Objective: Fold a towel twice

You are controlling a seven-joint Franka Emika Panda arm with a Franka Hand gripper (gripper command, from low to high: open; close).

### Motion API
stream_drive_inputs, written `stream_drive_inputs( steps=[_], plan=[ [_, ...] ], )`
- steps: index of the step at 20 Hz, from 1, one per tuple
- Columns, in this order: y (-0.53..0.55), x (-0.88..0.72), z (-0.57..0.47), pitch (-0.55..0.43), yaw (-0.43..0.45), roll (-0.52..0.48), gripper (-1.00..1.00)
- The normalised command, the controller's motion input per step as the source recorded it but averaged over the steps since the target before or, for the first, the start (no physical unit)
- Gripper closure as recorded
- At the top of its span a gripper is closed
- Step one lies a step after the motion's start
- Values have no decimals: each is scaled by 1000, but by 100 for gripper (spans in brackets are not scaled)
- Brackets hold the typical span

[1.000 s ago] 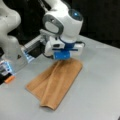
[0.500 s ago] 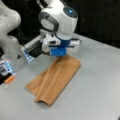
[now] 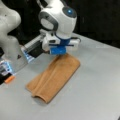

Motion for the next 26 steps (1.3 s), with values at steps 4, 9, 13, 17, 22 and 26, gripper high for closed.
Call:
stream_drive_inputs(
  steps=[4,9,13,17,22,26],
  plan=[
    [202,-303,-107,-168,-188,91,100],
    [143,-243,-133,-204,-174,92,100],
    [32,-178,-160,-237,-140,103,-100],
    [-69,-133,-201,-247,-91,107,-100],
    [-68,-115,-139,-170,-89,88,-100],
    [-8,-140,47,-64,-93,78,-100]
  ],
)
